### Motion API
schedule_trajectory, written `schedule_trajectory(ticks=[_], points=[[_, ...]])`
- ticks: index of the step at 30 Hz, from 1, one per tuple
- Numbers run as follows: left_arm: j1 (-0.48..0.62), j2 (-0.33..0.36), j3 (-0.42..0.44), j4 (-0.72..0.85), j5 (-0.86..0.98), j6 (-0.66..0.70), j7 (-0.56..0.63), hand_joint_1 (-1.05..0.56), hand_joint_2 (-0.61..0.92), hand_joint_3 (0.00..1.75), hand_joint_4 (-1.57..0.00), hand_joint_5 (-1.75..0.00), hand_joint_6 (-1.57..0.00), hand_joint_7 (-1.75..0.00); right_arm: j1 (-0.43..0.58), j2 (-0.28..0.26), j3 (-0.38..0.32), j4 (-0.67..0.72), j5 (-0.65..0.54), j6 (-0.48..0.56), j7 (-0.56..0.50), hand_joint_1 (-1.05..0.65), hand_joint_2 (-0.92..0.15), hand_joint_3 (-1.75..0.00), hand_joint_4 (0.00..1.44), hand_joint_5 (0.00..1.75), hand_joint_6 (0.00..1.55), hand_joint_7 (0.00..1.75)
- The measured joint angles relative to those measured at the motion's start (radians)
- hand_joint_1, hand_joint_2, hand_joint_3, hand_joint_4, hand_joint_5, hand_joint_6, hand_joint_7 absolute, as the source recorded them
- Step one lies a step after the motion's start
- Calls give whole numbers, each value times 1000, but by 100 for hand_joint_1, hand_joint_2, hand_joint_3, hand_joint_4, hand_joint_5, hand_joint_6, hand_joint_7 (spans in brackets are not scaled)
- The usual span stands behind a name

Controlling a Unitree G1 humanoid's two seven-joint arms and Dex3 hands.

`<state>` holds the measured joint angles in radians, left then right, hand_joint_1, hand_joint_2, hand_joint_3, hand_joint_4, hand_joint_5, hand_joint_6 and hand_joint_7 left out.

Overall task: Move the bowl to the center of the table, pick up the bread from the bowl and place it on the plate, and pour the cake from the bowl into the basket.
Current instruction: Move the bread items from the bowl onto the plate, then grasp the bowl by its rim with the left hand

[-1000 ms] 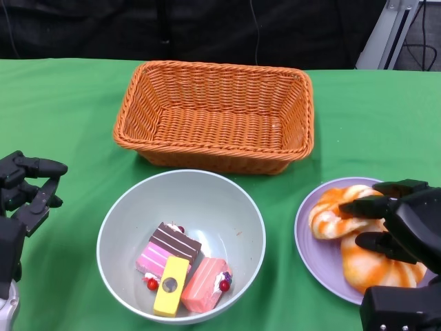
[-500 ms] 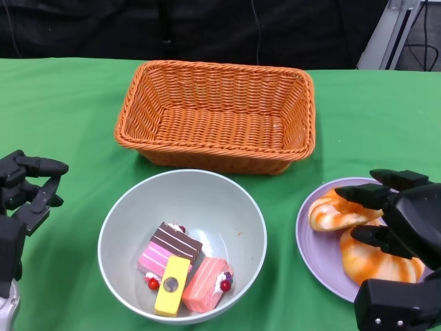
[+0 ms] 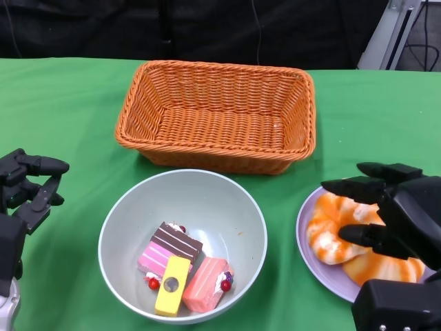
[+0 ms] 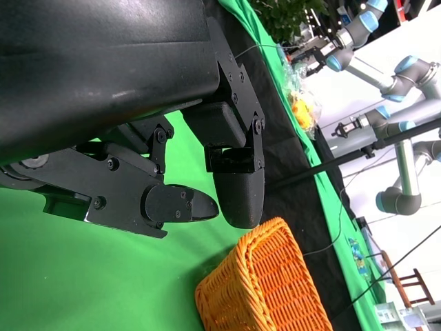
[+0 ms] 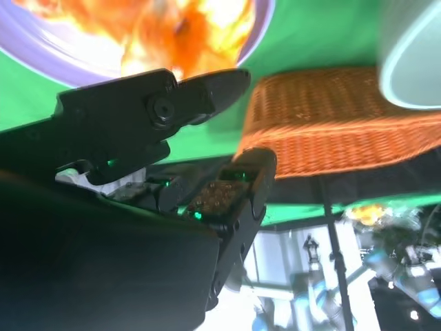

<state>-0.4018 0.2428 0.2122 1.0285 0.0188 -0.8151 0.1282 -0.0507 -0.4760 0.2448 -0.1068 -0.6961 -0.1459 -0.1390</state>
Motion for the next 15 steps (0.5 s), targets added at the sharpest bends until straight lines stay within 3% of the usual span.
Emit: schedule_trajectory(ticks=[7,11,13,15], points=[[-1,0,0,0,0,0,0,-10,92,31,-87,-125,-91,-87,48,15,-52,-140,150,15,149,-48,-88,0,60,5,76,3],[-1,0,-1,0,-1,0,0,-10,92,31,-87,-126,-91,-86,68,136,-102,-140,423,-48,174,-31,-87,-2,86,19,87,8],[-1,0,-3,0,2,0,0,-10,92,31,-87,-127,-91,-86,67,187,-119,-136,518,-94,182,-30,-87,-2,89,21,89,9],[-1,0,-3,0,4,0,0,-11,92,31,-86,-127,-91,-86,67,214,-126,-133,582,-114,197,-23,-89,-7,81,66,90,20]])
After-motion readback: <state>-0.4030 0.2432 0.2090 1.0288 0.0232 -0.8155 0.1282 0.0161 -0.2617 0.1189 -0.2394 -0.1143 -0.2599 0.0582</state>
